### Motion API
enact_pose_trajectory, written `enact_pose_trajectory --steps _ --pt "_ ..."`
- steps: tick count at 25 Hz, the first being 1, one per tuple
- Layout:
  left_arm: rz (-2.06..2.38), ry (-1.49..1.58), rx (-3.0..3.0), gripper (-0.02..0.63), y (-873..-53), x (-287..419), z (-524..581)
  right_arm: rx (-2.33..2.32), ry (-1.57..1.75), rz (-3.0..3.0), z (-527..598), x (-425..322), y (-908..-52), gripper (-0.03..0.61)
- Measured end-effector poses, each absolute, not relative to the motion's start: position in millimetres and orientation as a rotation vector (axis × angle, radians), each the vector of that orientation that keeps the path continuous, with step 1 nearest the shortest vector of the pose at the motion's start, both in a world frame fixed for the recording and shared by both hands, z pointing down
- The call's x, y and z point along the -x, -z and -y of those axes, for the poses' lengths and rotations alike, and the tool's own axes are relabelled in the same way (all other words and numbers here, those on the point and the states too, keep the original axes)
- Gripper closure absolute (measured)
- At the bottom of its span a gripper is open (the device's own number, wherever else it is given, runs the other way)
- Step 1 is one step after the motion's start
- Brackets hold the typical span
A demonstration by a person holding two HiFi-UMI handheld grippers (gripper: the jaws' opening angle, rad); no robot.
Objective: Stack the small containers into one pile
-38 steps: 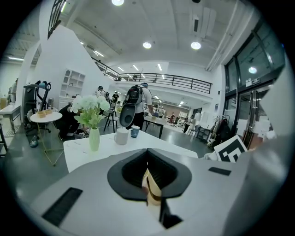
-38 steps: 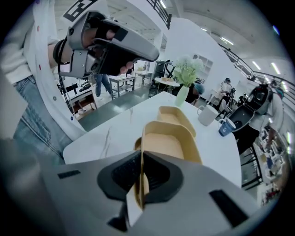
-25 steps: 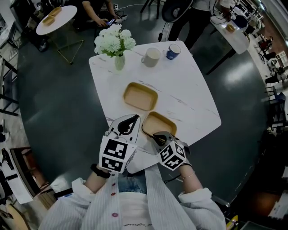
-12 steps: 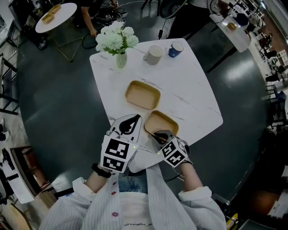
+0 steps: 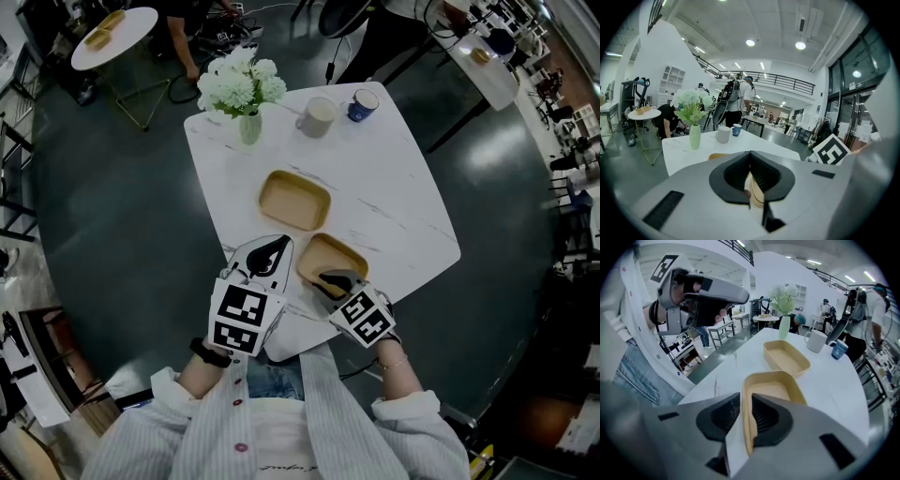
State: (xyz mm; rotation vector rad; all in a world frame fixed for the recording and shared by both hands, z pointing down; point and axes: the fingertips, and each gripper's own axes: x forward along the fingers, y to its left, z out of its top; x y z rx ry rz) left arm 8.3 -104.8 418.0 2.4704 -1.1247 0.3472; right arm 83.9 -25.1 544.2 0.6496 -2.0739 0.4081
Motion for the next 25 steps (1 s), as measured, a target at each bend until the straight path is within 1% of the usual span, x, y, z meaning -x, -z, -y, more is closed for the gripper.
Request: enact_pose_trajectory --steps 10,17,25 --pt "1.174 -0.326 -2.434 0.597 -412.3 -16.5 124.7 -0.757 -0.388 2.145 89.6 -97.5 -490.2 0.505" --pt "1.213 -0.359 -2.381 0.597 -427.3 -13.7 135.1 -0.747 -0.427 2.098 134.4 -112.1 -505.0 0.505" --pt "1.236 -0.392 -2.343 0.597 -441.0 -11.1 146.3 -0.877 -0.589 2.035 183.4 -125.2 -534.7 0.498"
